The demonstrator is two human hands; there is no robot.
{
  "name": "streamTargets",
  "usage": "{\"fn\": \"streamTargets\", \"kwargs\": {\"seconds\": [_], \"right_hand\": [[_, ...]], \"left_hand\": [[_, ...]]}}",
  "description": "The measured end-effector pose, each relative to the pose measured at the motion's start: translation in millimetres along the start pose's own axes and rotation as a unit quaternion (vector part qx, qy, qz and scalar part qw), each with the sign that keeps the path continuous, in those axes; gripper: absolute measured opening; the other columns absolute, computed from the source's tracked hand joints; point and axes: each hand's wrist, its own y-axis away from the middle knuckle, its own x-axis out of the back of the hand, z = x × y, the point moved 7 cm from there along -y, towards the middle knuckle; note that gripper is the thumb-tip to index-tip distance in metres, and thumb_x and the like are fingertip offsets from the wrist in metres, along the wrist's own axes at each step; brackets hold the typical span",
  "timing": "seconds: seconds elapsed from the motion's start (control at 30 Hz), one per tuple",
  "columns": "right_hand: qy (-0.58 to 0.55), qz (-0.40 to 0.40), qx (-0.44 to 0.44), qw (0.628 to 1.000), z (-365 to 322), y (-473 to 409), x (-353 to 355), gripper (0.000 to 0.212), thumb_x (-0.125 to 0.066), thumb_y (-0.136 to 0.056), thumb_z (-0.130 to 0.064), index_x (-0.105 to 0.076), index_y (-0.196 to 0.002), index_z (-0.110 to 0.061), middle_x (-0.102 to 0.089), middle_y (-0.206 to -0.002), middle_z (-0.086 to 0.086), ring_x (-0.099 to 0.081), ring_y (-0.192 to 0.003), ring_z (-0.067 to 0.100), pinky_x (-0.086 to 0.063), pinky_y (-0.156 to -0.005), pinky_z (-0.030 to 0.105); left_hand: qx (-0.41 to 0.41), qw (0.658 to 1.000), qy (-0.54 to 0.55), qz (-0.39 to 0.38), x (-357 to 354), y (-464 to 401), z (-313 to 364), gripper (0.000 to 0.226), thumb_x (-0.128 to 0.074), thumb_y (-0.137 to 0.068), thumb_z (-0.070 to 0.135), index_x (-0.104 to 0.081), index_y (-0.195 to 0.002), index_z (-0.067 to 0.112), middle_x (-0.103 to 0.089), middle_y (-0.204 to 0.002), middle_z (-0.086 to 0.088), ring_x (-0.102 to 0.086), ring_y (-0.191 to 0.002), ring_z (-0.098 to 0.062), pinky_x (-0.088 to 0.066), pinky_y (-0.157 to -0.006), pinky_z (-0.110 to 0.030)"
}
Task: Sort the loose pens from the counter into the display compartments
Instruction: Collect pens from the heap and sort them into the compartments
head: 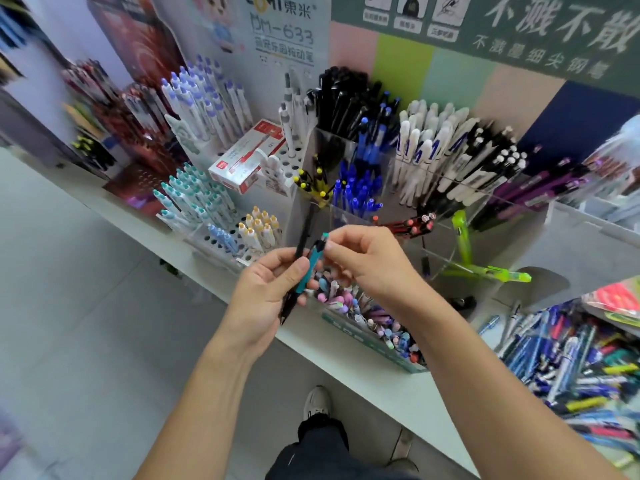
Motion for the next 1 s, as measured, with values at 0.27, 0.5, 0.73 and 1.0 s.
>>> {"fn": "streamTargets", "kwargs": {"seconds": [0.27, 0.5, 0.73, 1.0], "right_hand": [[-0.084, 0.041, -0.029, 0.995, 19, 24, 35, 0.025, -0.058, -0.101, -0.017, -0.072, -0.100, 0.003, -0.057, -0.078, 0.028, -0.049, -0.057, 0.023, -0.040, -0.049, 0.025], [-0.083, 0.148, -0.015, 0.985, 29, 42, 70, 0.025, -0.065, -0.097, -0.016, -0.068, -0.096, 0.009, -0.055, -0.063, 0.007, -0.050, -0.057, 0.018, -0.041, -0.047, 0.023], [0.009, 0.303, 0.186, 0.935, -40, 100, 123, 0.012, -0.065, -0.096, -0.004, -0.071, -0.101, -0.012, -0.073, -0.079, 0.007, -0.072, -0.071, 0.021, -0.058, -0.063, 0.026], [0.147, 0.356, 0.358, 0.851, -138, 100, 119, 0.007, -0.068, -0.097, -0.017, -0.072, -0.102, -0.019, -0.071, -0.081, -0.001, -0.068, -0.068, 0.020, -0.057, -0.061, 0.036]], "left_hand": [[0.066, 0.993, -0.064, -0.079, -35, 7, -37, 0.027, -0.069, -0.081, 0.020, -0.066, -0.104, 0.006, -0.068, -0.078, -0.012, -0.059, -0.057, -0.013, -0.037, -0.044, -0.018], [0.092, 0.972, -0.180, -0.120, -41, 7, -43, 0.018, -0.060, -0.098, 0.013, -0.064, -0.115, 0.008, -0.074, -0.087, -0.009, -0.050, -0.055, -0.011, -0.033, -0.044, -0.018], [0.038, 0.993, -0.089, -0.067, -51, 5, -19, 0.029, -0.051, -0.095, 0.040, -0.074, -0.093, 0.022, -0.046, -0.066, 0.002, -0.026, -0.046, -0.005, -0.020, -0.041, -0.015], [-0.130, 0.990, -0.047, -0.036, -94, -18, 46, 0.012, -0.055, -0.100, 0.021, -0.064, -0.102, 0.014, -0.061, -0.078, 0.005, -0.053, -0.066, -0.009, -0.045, -0.055, -0.021]]}}
